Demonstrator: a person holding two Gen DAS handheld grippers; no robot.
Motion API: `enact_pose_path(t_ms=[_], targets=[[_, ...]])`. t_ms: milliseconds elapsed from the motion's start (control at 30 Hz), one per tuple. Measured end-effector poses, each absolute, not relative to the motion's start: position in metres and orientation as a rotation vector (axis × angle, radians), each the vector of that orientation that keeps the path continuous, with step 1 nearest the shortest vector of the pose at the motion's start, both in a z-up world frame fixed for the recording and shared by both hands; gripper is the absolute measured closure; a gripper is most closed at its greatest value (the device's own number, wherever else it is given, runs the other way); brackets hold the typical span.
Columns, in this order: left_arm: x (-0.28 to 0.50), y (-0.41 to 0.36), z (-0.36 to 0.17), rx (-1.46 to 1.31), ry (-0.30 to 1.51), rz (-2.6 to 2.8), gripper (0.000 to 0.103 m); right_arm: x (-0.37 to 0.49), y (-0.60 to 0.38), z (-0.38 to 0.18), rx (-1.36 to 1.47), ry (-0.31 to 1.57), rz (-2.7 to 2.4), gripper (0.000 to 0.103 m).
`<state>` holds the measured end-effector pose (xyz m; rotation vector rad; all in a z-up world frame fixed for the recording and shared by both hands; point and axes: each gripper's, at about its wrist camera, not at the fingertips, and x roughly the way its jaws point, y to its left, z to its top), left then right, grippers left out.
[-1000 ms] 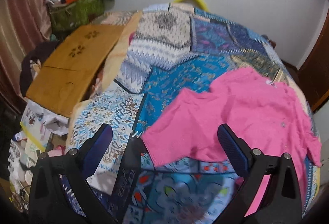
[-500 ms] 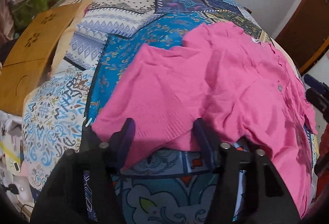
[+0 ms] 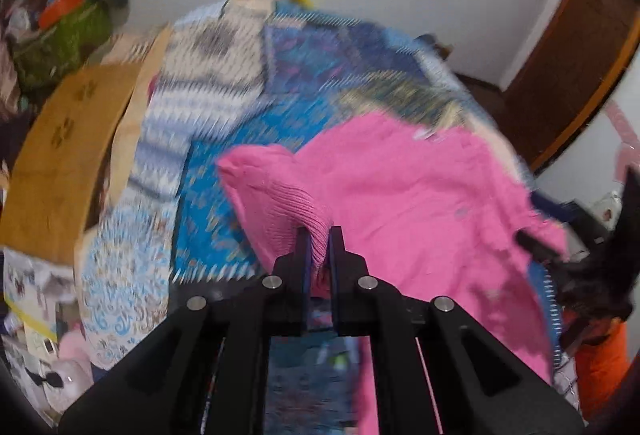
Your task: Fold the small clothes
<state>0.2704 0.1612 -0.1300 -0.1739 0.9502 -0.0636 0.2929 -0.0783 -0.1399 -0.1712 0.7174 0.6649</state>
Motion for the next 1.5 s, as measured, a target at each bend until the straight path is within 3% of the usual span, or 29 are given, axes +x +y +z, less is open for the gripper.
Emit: enact_pose_path(t_ms=[200, 400, 467, 633, 800, 933, 1133, 1200, 1267, 1300, 1333, 1500], targets=[[0.293, 0.098, -0.081, -0.119, 0.893, -0.165, 0.096, 0.288, -0.098, -0.129, -0.129, 0.691, 0.665, 0.033], [0.327, 0.035, -0.095, -0.095, 0.966, -0.273, 0.095, 0.290, -0.118, -0.131, -0.107, 0.697, 0.648, 0.033], [0.334, 0.024, -0.106, -0.088, 0.991, -0.276, 0.090, 0.291, -0.123, -0.135, -0.104, 0.712, 0.643, 0.033], [0.335, 0.036, -0.126, -0.095, 1.009, -0.226, 0.064, 0.295, -0.129, -0.148, -0.094, 0.764, 0.646, 0.033], [0.327, 0.083, -0.154, -0.114, 1.045, -0.128, 0.055, 0.303, -0.122, -0.166, -0.061, 0.830, 0.674, 0.033], [0.329, 0.119, -0.190, -0.196, 1.126, -0.084, 0.055, 0.316, -0.105, -0.183, -0.050, 0.880, 0.690, 0.033], [0.340, 0.133, -0.222, -0.323, 1.167, -0.160, 0.055, 0.337, -0.084, -0.212, -0.025, 0.994, 0.706, 0.056], [0.346, 0.127, -0.229, -0.321, 1.181, -0.180, 0.055, 0.339, -0.079, -0.218, -0.021, 1.016, 0.714, 0.068], [0.352, 0.118, -0.233, -0.263, 1.172, -0.177, 0.065, 0.339, -0.076, -0.221, -0.014, 1.025, 0.730, 0.080], [0.354, 0.113, -0.233, -0.217, 1.156, -0.173, 0.082, 0.338, -0.075, -0.220, -0.019, 1.016, 0.730, 0.084], [0.355, 0.109, -0.233, -0.182, 1.143, -0.176, 0.096, 0.338, -0.075, -0.218, -0.032, 1.010, 0.732, 0.096], [0.349, 0.117, -0.226, -0.113, 1.089, -0.092, 0.099, 0.334, -0.081, -0.202, -0.068, 0.965, 0.739, 0.099]])
